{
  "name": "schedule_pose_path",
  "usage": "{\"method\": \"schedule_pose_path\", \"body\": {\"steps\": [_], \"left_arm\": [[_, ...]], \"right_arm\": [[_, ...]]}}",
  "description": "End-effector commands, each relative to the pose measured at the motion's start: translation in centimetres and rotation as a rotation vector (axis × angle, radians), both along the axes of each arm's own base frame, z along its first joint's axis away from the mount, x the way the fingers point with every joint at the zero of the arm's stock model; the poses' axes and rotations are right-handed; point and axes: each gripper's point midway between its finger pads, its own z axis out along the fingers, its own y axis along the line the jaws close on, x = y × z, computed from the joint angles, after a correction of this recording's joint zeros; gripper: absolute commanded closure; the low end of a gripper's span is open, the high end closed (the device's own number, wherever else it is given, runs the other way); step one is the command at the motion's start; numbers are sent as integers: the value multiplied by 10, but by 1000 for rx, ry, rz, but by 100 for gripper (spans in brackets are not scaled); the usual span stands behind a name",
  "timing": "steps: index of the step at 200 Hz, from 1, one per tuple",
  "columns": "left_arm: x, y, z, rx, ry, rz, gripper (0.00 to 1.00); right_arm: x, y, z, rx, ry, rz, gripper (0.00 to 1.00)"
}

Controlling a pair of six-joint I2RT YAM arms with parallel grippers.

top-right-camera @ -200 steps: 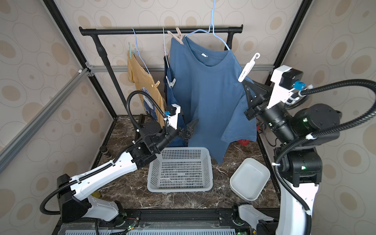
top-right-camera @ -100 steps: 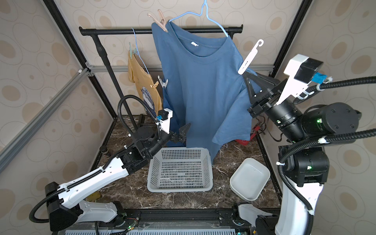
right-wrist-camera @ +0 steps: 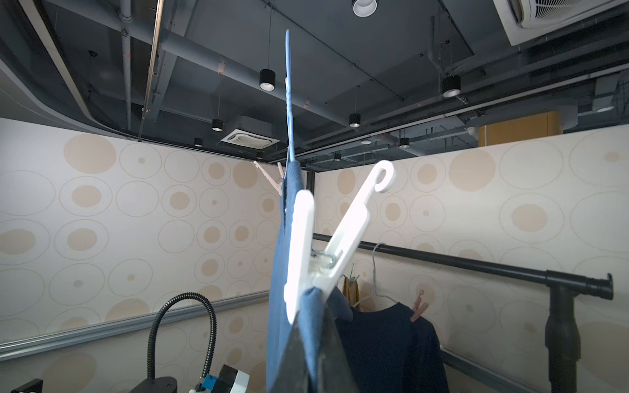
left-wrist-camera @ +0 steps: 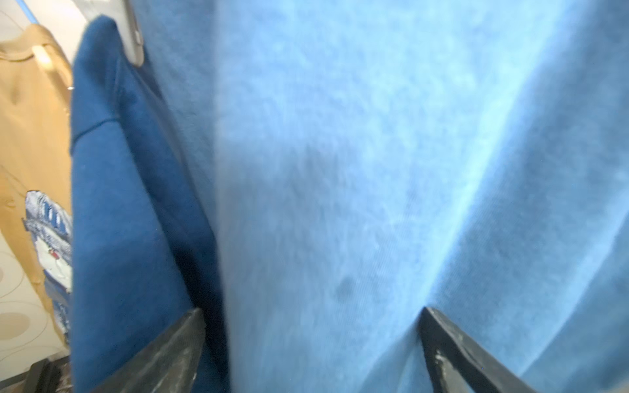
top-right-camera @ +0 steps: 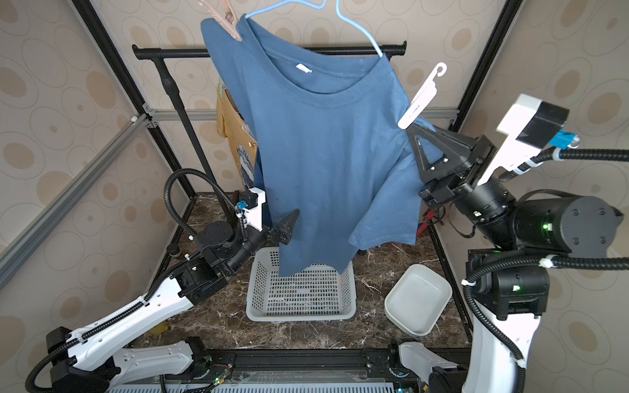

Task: Remove the clothespins securing t-shirts to the hanger
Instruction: Pick up the hanger from the clothes rail.

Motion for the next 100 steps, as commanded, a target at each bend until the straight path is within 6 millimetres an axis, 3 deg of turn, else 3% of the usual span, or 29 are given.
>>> {"method": "schedule_pose_path", "body": {"steps": [1, 50, 100], "left_arm": [[-1, 16, -4, 40, 3, 51, 1], [-9, 32, -16, 80, 19, 77, 1], [-15, 46, -30, 66, 36, 102, 1]], "right_arm": [[-11, -1, 6, 52, -47, 38, 100], [0, 0, -42, 24, 29, 21, 100], [-6, 4, -78, -8, 68, 39, 100]]}}
